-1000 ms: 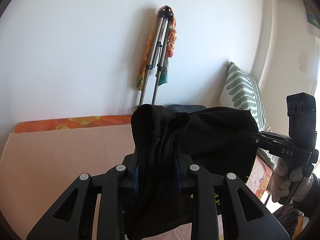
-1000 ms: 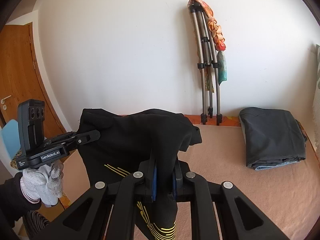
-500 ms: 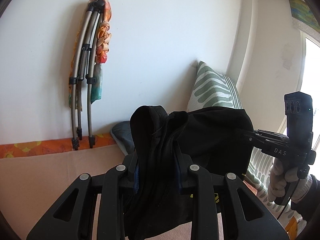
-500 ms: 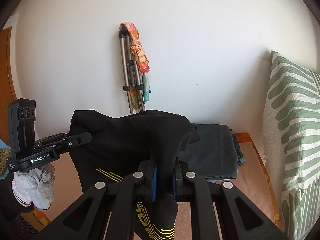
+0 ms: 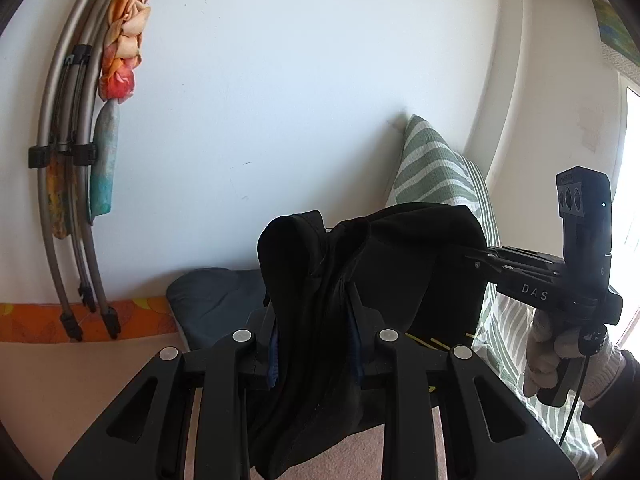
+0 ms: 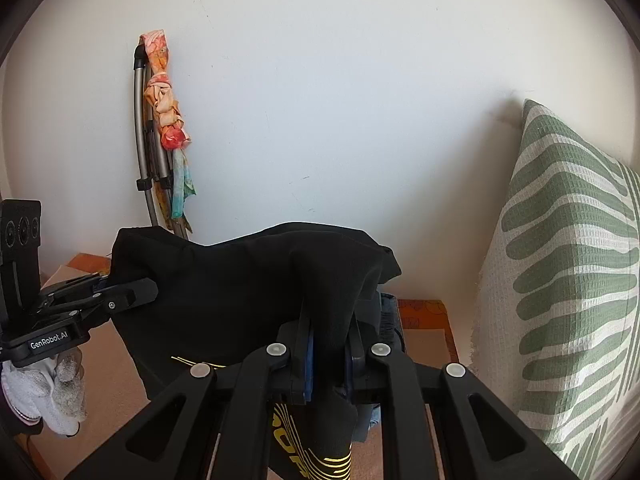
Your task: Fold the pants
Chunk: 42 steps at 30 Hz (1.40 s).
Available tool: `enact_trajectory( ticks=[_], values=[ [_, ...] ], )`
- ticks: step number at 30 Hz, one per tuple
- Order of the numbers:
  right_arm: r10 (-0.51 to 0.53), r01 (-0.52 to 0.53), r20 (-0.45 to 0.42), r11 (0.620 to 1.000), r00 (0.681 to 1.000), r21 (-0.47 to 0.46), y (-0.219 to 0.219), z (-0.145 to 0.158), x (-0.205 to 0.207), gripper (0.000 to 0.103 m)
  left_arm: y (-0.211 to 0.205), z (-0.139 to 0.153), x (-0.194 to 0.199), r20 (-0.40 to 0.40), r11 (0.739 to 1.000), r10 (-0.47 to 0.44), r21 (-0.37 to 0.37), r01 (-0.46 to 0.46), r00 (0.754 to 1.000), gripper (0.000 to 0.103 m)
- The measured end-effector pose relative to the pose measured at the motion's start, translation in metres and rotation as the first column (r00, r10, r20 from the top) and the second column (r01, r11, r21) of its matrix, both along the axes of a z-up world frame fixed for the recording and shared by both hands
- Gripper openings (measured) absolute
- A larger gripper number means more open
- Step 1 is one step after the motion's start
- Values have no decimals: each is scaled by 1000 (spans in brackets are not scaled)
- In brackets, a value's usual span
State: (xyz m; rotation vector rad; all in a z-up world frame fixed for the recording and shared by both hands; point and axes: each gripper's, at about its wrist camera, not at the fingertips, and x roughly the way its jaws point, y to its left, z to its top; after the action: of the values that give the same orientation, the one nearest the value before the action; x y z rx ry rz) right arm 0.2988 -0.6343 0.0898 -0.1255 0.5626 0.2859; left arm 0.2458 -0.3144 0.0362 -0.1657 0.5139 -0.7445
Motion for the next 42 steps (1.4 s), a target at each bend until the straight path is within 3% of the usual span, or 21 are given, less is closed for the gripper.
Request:
enact_trajectory(
  ticks=[10, 17, 19, 20, 21, 23, 25, 28, 31, 33, 40, 42],
  values=[
    [54, -56, -100, 998, 994, -18, 5, -67, 92, 9, -14, -57, 55, -52, 996, 80, 41, -78, 995, 24],
    [73, -79, -141, 996, 987, -41, 15, -105, 139, 9, -22, -75, 82, -71, 989, 140, 50, -136, 988, 24],
    [69, -76, -157, 997, 985, -34, 14, -115, 150, 14, -27, -82, 91, -72, 985, 158, 85, -152, 985, 25],
    [56, -63, -166, 997, 985, -38, 13, -120, 157, 22, -29, -86, 96, -70, 978, 182, 116, -173, 981, 25],
    [33, -41, -175, 998, 984, -46, 12, -124, 163, 39, -31, -89, 101, -77, 971, 207, 141, -195, 975, 27],
    [-45, 34, -172, 997, 984, -66, 6, -128, 174, 51, -34, -97, 114, -98, 949, 268, 197, -245, 958, 29],
    [-95, 85, -173, 994, 980, -64, 0, -129, 181, 54, -34, -99, 122, -115, 938, 296, 222, -265, 948, 32],
    [-117, 103, -171, 991, 978, -87, -2, -131, 180, 54, -34, -95, 127, -96, 928, 312, 243, -282, 945, 52],
    [-156, 136, -167, 983, 973, -127, -3, -133, 182, 68, -31, -88, 130, -64, 908, 344, 275, -315, 937, 53],
    [-181, 163, -143, 978, 973, -126, -6, -131, 181, 76, -28, -85, 129, -65, 909, 346, 270, -317, 936, 53],
    [-217, 222, -157, 975, 963, 12, -28, -109, 179, 78, -17, -78, 125, -42, 906, 356, 262, -334, 934, 53],
    [-173, 200, -212, 973, 962, 112, -38, -105, 182, 78, -14, -77, 122, -50, 916, 345, 238, -324, 937, 53]
  ],
)
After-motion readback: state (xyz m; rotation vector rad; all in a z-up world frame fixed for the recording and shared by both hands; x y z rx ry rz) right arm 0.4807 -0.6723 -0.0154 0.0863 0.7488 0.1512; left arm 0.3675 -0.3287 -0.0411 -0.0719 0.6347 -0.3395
